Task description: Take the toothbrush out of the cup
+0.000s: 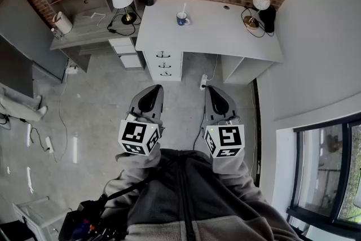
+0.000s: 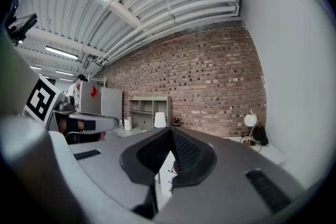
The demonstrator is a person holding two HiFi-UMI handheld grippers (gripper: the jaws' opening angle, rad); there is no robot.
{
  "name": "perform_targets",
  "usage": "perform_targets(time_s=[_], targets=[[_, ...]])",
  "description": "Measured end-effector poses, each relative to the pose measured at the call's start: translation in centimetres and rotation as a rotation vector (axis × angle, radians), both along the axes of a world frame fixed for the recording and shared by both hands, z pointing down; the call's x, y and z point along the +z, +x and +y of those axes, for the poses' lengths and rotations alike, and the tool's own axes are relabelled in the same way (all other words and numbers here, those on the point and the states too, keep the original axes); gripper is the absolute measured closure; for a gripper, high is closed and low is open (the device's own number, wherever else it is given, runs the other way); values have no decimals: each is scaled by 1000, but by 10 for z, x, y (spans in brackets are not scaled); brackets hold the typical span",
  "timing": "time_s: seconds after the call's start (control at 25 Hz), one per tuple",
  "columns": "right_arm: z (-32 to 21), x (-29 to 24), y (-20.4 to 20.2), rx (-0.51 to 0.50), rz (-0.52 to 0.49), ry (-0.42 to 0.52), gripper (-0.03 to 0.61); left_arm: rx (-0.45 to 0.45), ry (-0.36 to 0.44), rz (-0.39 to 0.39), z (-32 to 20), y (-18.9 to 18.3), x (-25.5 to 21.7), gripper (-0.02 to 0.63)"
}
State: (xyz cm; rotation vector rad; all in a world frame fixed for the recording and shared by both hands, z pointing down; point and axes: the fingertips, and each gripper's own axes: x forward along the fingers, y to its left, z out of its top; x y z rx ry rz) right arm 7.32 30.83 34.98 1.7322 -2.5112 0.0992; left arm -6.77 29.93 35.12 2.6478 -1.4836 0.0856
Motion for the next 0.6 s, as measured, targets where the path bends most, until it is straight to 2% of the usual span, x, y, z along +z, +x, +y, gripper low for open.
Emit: perform_targets(time_s=[0.28,0.48,0.6], targets=[[-2,-6,5,-5,-11,10,578,18,-9,9,-8,14,-5,624],[-7,-9,14,-9,-8,-16,578,-9,-32,30,-17,20,-10,624],[-5,7,31,-25,-11,-24,578,-23,-34,21,-17,36,4,624]])
